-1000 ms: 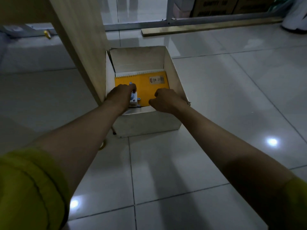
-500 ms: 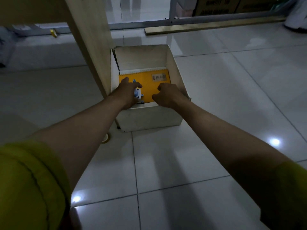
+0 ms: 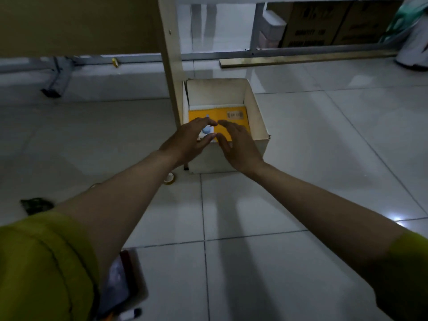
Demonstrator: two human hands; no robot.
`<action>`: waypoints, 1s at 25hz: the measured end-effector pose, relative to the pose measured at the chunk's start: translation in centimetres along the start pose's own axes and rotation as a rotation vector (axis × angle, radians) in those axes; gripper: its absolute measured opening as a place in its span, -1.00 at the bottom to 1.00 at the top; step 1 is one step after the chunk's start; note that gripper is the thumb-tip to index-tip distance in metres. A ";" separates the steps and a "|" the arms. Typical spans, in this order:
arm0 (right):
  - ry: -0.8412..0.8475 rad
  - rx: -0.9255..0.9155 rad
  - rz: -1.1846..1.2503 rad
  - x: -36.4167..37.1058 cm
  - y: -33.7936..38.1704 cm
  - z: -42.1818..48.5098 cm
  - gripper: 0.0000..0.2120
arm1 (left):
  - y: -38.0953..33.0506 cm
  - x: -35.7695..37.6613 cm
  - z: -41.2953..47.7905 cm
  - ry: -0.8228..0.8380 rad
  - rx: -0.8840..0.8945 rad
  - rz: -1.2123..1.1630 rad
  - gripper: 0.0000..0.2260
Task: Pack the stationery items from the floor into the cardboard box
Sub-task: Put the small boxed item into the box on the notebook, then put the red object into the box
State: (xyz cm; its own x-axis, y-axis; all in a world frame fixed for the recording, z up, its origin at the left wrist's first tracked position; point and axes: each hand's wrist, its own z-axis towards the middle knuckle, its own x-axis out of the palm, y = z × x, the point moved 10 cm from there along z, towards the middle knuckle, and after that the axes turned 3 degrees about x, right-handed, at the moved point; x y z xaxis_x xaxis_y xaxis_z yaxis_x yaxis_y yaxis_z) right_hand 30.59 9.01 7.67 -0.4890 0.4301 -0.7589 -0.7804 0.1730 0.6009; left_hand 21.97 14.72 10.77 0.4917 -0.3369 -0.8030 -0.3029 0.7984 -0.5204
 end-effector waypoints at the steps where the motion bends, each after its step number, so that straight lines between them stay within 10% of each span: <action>1: 0.017 -0.012 0.033 0.4 1.1 -1.0 -0.59 | -0.2 -0.7 -1.0 -0.002 -0.006 -0.001 -0.70; 7: 0.242 -0.047 0.063 6.0 6.2 -5.2 -0.60 | 2.9 -3.9 -9.0 -0.040 -0.121 0.040 -0.73; 25: 1.045 0.560 0.433 22.4 12.0 -18.7 -0.54 | 18.2 -3.3 -34.6 0.198 -1.262 -0.170 -0.31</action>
State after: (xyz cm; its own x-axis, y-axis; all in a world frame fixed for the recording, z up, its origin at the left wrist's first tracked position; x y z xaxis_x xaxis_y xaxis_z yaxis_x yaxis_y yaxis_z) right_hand 2.98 4.15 -6.75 -0.9362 -0.3150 -0.1559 -0.3332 0.6546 0.6785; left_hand -13.46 13.10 -6.10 0.5041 -0.5417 -0.6727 -0.8604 -0.2474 -0.4455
